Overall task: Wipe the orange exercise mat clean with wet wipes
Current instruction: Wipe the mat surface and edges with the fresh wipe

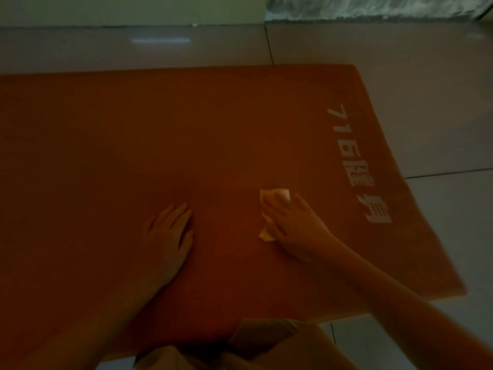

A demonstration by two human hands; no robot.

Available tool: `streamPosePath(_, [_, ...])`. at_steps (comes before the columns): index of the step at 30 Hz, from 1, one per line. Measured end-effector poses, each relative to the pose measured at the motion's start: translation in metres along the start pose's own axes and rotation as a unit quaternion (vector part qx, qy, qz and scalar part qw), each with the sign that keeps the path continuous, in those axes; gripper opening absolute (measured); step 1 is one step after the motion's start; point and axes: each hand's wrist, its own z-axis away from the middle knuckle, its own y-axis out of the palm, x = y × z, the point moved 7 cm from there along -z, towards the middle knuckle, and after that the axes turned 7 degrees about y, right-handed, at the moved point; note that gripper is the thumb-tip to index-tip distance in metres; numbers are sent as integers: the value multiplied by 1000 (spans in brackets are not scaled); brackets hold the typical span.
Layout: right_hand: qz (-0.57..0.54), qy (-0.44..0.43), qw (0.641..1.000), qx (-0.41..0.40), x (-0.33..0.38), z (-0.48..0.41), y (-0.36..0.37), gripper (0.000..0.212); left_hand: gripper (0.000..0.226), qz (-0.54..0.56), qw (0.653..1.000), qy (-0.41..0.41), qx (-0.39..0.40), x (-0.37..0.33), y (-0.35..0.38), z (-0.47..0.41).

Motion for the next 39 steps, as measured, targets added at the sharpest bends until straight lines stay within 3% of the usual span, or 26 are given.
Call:
streamPosePath(4, [23,84,996,-31,-7,-38,-5,56,66,15,1000,-3,1,2,4,-3])
streamPosePath(8, [-55,-18,998,-16,23,-31,6,65,70,7,1000,7,-20,3,5,-2])
streamPosePath(11, [-14,-53,998,-25,3,-41,5,83,69,6,1000,-2,-18,5,6,-4])
streamPosePath(15, [12,63,996,-67,-41,-89,-19,64,57,-12,1000,6,-22,4,4,-6])
streamPosePath(18, [-15,106,991,-77,-30,-112,-28,64,51,-32,999,21,-20,3,1,-11])
streamPosePath(23, [4,-52,997,-53,-9,-99,-19,68,54,-38,998,38,-19,5,-2,-39])
streamPosePath(25, [40,-74,995,-47,-27,-106,-22,66,63,-32,999,33,-17,7,-4,-56])
streamPosePath(28, [78,6,994,-70,-56,-139,-45,68,78,-12,999,24,-31,10,-10,-81])
streamPosePath(32, [-9,132,989,-64,-61,-186,-67,70,89,-2,1000,9,-19,14,-21,-111])
streamPosePath(34, [-20,106,992,-68,-45,-189,-62,73,85,-18,1000,-4,6,13,-24,-120])
streamPosePath(36, [9,17,998,-66,-30,-176,-50,71,79,-41,999,-14,24,9,-27,-126])
streamPosePath(39, [29,-56,996,-62,-45,-169,-55,69,79,-44,999,-19,20,6,-32,-132])
